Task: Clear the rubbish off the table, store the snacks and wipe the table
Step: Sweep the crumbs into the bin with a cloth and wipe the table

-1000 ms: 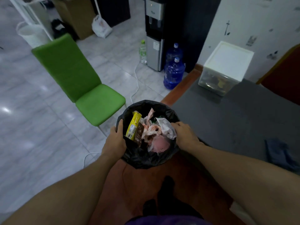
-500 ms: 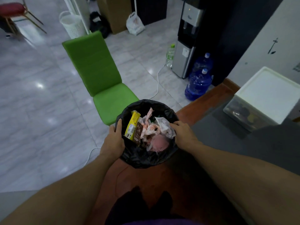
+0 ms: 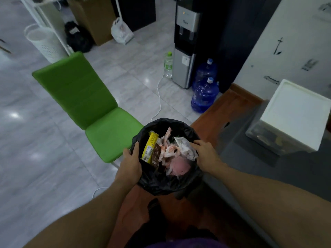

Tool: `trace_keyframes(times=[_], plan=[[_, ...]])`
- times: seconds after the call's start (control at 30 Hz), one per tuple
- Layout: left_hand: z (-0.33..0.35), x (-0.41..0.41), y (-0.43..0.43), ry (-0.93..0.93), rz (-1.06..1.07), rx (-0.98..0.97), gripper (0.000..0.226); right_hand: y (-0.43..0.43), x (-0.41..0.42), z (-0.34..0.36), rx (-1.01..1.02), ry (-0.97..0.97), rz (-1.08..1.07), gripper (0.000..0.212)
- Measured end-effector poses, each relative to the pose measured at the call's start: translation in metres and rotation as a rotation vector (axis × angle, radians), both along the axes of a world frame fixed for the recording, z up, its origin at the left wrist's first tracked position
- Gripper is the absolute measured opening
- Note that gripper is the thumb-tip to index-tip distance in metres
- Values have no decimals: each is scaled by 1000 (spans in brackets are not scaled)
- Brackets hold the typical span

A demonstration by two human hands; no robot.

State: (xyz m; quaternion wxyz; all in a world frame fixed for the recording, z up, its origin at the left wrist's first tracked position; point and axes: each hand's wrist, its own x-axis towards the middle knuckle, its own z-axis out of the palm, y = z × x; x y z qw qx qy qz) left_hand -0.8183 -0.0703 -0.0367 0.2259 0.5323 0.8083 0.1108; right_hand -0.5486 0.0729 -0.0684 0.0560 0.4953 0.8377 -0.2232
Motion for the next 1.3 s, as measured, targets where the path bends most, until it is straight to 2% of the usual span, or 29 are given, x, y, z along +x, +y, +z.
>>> trace_keyframes(times=[0.23, 0.47, 0.93, 1.3], plan=[[5, -16, 54, 2, -144, 16, 69, 25, -6, 10, 14, 4, -66, 67], [-10, -17, 101, -2, -282, 14, 74, 60, 5, 0, -8, 1, -123, 65], [-55, 18, 156, 128, -288, -72, 88, 116, 35, -58, -91, -51, -133, 64], [-122, 18, 208, 111, -365, -158, 95, 135, 23, -94, -203, -85, -312, 66]])
